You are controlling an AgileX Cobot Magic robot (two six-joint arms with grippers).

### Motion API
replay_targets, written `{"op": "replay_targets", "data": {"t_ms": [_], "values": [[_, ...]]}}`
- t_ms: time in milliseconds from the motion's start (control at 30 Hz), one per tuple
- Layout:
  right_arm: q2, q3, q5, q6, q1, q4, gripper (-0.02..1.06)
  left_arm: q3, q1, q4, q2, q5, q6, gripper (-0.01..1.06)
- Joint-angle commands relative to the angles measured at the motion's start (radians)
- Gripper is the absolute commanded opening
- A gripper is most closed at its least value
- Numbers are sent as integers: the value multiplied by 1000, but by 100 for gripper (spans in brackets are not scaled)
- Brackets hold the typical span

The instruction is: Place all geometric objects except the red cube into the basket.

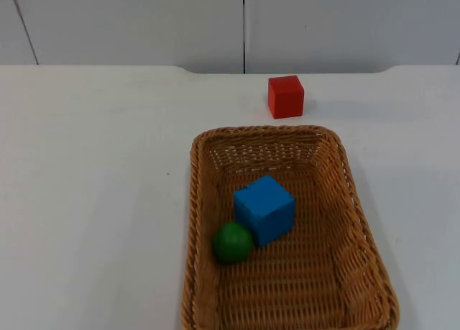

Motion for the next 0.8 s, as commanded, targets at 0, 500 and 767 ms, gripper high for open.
{"op": "replay_targets", "data": {"t_ms": [0,500,767], "values": [[-4,7,-25,5,2,-6,78,4,5,2,-4,-9,1,99],[-4,7,-25,19,2,-2,78,82,5,1,-4,-57,2,99],[-4,7,-25,19,2,-2,78,101,5,24,-4,25,-6,99]]}}
